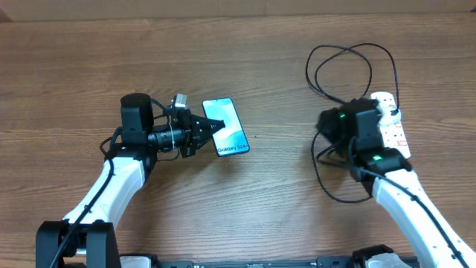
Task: Plug charger to phone and switch on socket
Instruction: 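Release the phone from the right gripper and move it to the cable, then lower the right gripper onto the black USB-C cable plug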
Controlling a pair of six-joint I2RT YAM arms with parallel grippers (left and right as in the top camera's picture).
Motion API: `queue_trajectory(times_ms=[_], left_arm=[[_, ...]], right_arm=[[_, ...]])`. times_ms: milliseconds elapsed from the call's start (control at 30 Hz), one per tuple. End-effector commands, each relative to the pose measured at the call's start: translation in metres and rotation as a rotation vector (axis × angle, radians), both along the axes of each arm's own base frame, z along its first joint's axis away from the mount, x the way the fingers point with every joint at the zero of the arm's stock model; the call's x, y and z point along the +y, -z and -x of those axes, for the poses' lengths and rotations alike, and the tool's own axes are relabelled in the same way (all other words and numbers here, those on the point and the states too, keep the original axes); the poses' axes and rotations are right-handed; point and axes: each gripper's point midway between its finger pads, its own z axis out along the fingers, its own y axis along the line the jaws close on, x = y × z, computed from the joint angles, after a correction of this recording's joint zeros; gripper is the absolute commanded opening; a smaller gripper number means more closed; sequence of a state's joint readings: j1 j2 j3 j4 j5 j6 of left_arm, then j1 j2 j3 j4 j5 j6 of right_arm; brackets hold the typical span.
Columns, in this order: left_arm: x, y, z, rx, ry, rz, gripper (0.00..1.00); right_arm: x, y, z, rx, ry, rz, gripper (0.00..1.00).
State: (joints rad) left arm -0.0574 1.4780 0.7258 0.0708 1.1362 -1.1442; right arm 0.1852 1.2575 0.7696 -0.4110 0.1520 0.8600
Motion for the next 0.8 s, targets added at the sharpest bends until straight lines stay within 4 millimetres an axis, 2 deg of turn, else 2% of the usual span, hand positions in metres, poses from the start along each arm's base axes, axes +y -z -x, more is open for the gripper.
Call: queue_trajectory(times_ms=[0, 100, 233, 433, 633, 767], left_arm=[[-0.004, -0.009, 0.006, -0.037, 0.054, 0.03, 0.04], [-0.005, -0.009, 0.006, -0.037, 0.055, 0.031, 0.04], [-0.004, -0.008, 0.004, -0.038, 0.046, 0.024, 0.04], [-0.003, -0.007, 0.003, -0.037, 0.037, 0.016, 0.04], [-0.003, -0.006, 0.002, -0.038, 0.03, 0.01, 0.04], [-0.001, -0.004, -0.001, -0.037, 0.015, -0.001, 0.04]], right_arm=[[-0.042, 0.001, -0.014, -0.013, 0.119, 0.08, 0.6], [-0.061, 0.013, -0.028, 0.011, 0.156, 0.079, 0.6], [-0.065, 0.022, -0.051, 0.055, 0.102, 0.107, 0.59], [-0.067, 0.036, -0.08, 0.101, 0.069, 0.139, 0.5], [-0.067, 0.068, -0.087, 0.17, 0.064, 0.142, 0.45], [-0.067, 0.081, -0.085, 0.201, 0.06, 0.14, 0.42]])
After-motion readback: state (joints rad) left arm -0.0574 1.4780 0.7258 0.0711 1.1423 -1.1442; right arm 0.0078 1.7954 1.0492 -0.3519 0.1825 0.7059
